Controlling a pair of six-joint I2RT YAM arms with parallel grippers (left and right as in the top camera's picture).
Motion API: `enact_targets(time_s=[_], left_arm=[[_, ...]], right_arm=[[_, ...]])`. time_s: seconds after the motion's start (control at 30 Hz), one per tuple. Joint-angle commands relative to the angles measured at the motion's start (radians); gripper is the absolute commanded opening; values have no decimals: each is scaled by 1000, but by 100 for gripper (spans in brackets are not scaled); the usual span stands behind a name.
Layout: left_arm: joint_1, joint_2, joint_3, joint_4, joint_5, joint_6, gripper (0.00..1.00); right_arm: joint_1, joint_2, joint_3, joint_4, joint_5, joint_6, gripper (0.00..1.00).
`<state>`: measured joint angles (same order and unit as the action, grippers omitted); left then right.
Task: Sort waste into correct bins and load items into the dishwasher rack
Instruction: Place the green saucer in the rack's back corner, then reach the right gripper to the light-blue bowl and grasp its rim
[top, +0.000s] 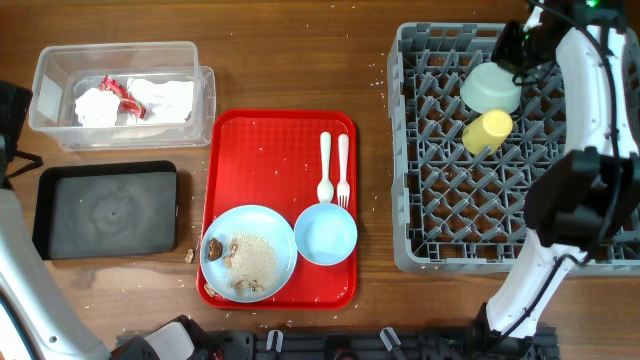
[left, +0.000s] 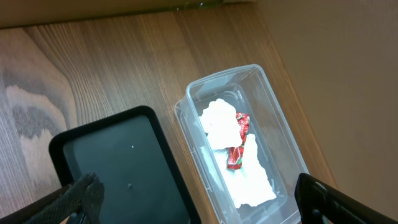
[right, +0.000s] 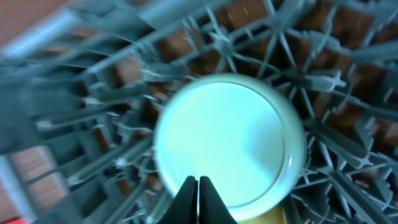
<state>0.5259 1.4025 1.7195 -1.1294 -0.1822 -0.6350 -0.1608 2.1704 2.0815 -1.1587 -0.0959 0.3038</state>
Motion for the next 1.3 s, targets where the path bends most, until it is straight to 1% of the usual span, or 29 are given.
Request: enact_targets(time_s=[0.0, 0.37, 0.53, 0.6, 0.67, 0.73, 0.9, 1.0, 1.07, 1.13, 1.17, 1.2, 1.27], left_arm=[[5, 2, 1, 0, -2, -10, 100], [5, 2, 1, 0, -1, -10, 100], [5, 2, 1, 0, -2, -10, 100], [5, 2, 1, 0, -2, -10, 100], [5, 2, 1, 0, -2, -10, 100], [5, 2, 1, 0, -2, -10, 100], [5, 2, 1, 0, -2, -10, 100], [5, 2, 1, 0, -2, -10, 100], [5, 2, 1, 0, -2, -10, 100], [5, 2, 1, 0, -2, -10, 100], [5, 2, 1, 0, -1, -10, 100], [5, 2, 1, 0, -1, -10, 100], [5, 2, 1, 0, -1, -10, 100]], right_arm=[[-5, 36, -4, -58, 85, 37, 4], [-5, 50, -14, -153, 108, 35, 4], [-5, 50, -14, -135, 108, 36, 4], [-5, 47, -13, -100, 108, 32, 4], [-5, 46, -13, -48, 69, -9, 4], [-5, 58, -14, -34, 71, -12, 5], [-5, 82, -14, -168, 74, -10, 4], [-5, 83, -13, -187, 75, -13, 4], [-6, 53, 27, -195, 70, -8, 4], [-3, -13, 63, -199, 70, -8, 5], [0, -61, 74, -200, 68, -10, 8], [8, -138, 79, -198, 50, -39, 15], [31, -256, 79, -198, -37, -103, 47]])
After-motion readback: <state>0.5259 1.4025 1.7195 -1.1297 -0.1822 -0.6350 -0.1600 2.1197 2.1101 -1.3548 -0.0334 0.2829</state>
